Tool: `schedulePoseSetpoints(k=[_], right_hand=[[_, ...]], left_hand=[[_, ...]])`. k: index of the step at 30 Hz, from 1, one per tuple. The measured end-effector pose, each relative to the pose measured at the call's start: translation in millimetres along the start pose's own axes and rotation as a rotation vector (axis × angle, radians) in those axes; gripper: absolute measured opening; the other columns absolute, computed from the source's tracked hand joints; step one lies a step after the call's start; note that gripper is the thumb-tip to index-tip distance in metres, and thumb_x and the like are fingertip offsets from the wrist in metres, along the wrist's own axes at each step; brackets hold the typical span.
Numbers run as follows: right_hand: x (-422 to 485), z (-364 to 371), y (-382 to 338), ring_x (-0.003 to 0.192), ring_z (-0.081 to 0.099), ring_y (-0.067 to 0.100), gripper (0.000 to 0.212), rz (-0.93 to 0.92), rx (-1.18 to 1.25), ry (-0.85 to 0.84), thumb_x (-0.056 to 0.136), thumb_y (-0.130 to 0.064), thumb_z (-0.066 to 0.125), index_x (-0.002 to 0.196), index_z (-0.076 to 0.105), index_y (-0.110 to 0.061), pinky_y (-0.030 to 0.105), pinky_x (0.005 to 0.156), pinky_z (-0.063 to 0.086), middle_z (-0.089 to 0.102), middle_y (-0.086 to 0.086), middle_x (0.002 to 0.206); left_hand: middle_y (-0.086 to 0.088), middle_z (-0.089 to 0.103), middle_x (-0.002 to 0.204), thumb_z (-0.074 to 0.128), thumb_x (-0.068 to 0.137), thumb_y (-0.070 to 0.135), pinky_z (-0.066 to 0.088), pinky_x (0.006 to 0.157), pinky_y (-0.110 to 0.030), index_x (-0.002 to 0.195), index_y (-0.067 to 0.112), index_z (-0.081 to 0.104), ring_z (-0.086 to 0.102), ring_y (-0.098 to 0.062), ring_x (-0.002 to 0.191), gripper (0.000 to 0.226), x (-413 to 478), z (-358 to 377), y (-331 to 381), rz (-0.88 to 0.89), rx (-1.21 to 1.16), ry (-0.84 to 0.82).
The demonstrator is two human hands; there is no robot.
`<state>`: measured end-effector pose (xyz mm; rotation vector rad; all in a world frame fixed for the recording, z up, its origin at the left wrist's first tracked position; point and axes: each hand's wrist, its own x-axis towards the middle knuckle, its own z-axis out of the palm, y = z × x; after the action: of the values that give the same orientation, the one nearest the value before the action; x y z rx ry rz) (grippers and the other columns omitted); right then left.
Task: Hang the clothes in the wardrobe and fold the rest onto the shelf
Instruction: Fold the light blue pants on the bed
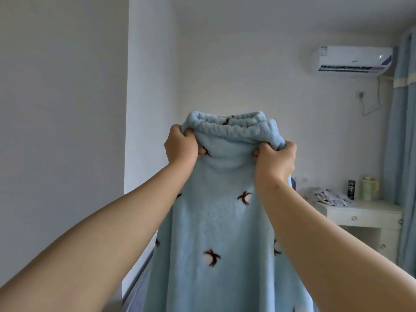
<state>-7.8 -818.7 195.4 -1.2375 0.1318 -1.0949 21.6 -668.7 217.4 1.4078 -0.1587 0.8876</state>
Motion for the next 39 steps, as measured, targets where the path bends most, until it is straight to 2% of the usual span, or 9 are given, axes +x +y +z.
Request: schedulePoseSetpoints(k=[6,8,11,13,19,24,32,37,39], right_hand=[[18,-7,167,0.061,0.054,0.010,0.009,0.293,-0.213,-0.058,0.079,-0.019,0.046,0.082,0.046,-0.027,0.023,0.050,0.038,0.061,-0.003,0.076],[24,-9,226,0.070,0.055,0.014,0.025,0.400,-0.298,-0.205,0.083,-0.020,0.044,0.107,0.049,-0.024,0.029,0.063,0.045,0.059,-0.005,0.086],[25,-16,297,0.110,0.047,0.016,0.069,0.529,-0.350,-0.471,0.091,-0.016,0.045,0.148,0.010,-0.032,0.034,0.096,0.039,0.042,-0.003,0.133],[14,-27,336,0.116,0.040,0.014,0.074,0.621,-0.327,-0.543,0.094,-0.007,0.043,0.150,0.000,-0.029,0.028,0.094,0.035,0.021,0.002,0.152],[-42,-95,445,0.134,0.033,0.027,0.066,0.848,-0.460,-0.535,0.096,-0.007,0.043,0.150,0.010,-0.025,0.037,0.103,0.031,0.016,0.003,0.156],[-103,-154,504,0.131,0.037,0.030,0.063,1.093,-0.562,-0.507,0.095,-0.014,0.047,0.149,0.016,-0.025,0.043,0.103,0.035,0.028,0.006,0.151],[-221,-242,559,0.105,0.045,0.025,0.058,1.349,-0.715,-0.511,0.095,-0.015,0.046,0.147,0.023,-0.023,0.035,0.089,0.037,0.035,0.011,0.145],[-295,-292,578,0.089,0.049,0.020,0.053,1.500,-0.776,-0.479,0.094,-0.012,0.046,0.144,0.029,-0.019,0.026,0.070,0.041,0.045,0.006,0.118],[-323,-313,584,0.089,0.047,0.020,0.052,1.551,-0.841,-0.489,0.093,-0.012,0.048,0.142,0.032,-0.018,0.028,0.076,0.039,0.047,0.008,0.125]], left_hand=[[-0.005,0.063,0.083,0.041,0.094,0.022,0.044,0.035,-0.015,0.081,0.018,0.049,0.057,-0.005,0.035,0.016,-8,40,-168,-0.349,0.135,-0.124],[-0.010,0.062,0.106,0.039,0.096,0.017,0.054,0.048,-0.020,0.103,0.016,0.049,0.065,-0.009,0.056,0.013,-10,54,-228,-0.498,0.103,-0.225],[-0.004,0.031,0.146,0.044,0.096,0.016,0.052,0.081,-0.032,0.148,0.026,0.012,0.053,-0.020,0.106,0.061,-21,66,-311,-0.672,0.220,-0.446],[0.000,0.019,0.153,0.048,0.096,0.018,0.046,0.075,-0.030,0.149,0.030,-0.001,0.048,-0.019,0.106,0.074,-42,65,-360,-0.785,0.287,-0.525],[-0.005,0.032,0.147,0.043,0.098,0.017,0.043,0.072,-0.028,0.147,0.022,0.020,0.048,-0.019,0.103,0.055,-134,39,-477,-0.989,0.397,-0.619],[-0.002,0.052,0.102,0.042,0.097,0.014,0.042,0.065,-0.027,0.132,0.015,0.045,0.051,-0.016,0.091,0.035,-211,8,-529,-1.139,0.469,-0.649],[-0.006,0.056,0.098,0.040,0.095,0.011,0.041,0.057,-0.025,0.115,0.014,0.057,0.055,-0.019,0.087,0.026,-346,-58,-588,-1.290,0.619,-0.643],[-0.014,0.063,0.114,0.045,0.091,0.011,0.047,0.085,-0.032,0.112,0.010,0.061,0.060,-0.028,0.102,0.026,-434,-120,-614,-1.311,0.869,-0.704],[-0.012,0.061,0.120,0.049,0.089,0.013,0.044,0.086,-0.030,0.118,0.010,0.057,0.057,-0.028,0.105,0.030,-469,-145,-619,-1.328,0.982,-0.767]])
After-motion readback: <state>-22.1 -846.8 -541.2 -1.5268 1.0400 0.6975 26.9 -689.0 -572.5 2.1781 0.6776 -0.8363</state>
